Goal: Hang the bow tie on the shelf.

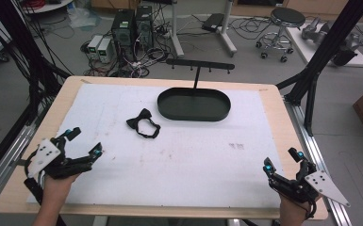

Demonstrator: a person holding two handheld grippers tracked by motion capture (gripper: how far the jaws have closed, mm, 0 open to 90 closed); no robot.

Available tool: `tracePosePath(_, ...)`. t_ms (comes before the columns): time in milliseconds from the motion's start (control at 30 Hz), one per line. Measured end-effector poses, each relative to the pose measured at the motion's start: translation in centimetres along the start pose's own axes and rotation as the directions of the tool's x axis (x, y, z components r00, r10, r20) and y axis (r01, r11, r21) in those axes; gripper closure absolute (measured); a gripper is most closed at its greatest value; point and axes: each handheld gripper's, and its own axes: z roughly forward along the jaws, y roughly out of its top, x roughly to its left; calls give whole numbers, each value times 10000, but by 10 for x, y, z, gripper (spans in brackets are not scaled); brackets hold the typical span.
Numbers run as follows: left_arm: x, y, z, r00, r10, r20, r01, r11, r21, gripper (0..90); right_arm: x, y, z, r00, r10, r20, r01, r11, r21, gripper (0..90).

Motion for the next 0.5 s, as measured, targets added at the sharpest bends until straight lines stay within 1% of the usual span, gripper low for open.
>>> tracePosePath(33, -2, -1, 7, 10000, -7, 78, 6, 10000, 99, 112, 0, 0, 0, 10000, 66, 13, -66, 10000, 29, 99)
tracePosePath(67, -2, -1, 7, 10000, -7, 78, 6, 10000, 99, 113, 0, 0, 0, 10000, 67, 21, -67, 10000, 31, 99)
tracePosePath(167, -7, -3, 27, 9990, 3, 450, -33, 9978, 660, 123, 1, 0, -1, 10000, 70, 15, -70, 10000, 24, 99)
tracePosePath(200, -9, -4, 39, 9980, 45, 623, -109, 9947, 1022, 134, 1, 0, 0, 10000, 23, 0, -23, 10000, 10, 98)
tracePosePath(233, -11, -4, 44, 9975, 73, 697, -157, 9925, 1213, 134, 1, 0, 0, 10000, 23, 0, -23, 10000, 10, 98)
tracePosePath(300, -15, -6, 59, 9949, 125, 997, -287, 9863, 1626, 155, 1, -1, 0, 9999, 107, -16, -107, 9999, 37, 98)
tracePosePath(333, -18, -8, 69, 9918, 206, 1261, -451, 9799, 1943, 160, 1, -1, 0, 10000, 75, -32, -75, 10000, 33, 98)
tracePosePath(367, -18, -8, 69, 9918, 206, 1261, -451, 9799, 1943, 170, 0, -1, 0, 10000, 54, -37, -54, 10000, 39, 99)
tracePosePath(400, -20, -9, 80, 9888, 157, 1487, -506, 9710, 2336, 176, 0, -2, 0, 10000, 47, -52, -46, 10000, 36, 99)
tracePosePath(433, -20, -9, 80, 9888, 157, 1487, -506, 9710, 2336, 177, 0, -2, 0, 10000, 57, -63, -56, 10000, 30, 98)
tracePosePath(467, -21, -10, 86, 9866, 145, 1623, -555, 9663, 2512, 182, 0, -2, 0, 10000, 49, -61, -49, 10000, 45, 99)
tracePosePath(500, -21, -11, 91, 9845, 55, 1753, -522, 9635, 2627, 191, -1, -2, 0, 10000, 40, -78, -40, 10000, 17, 98)
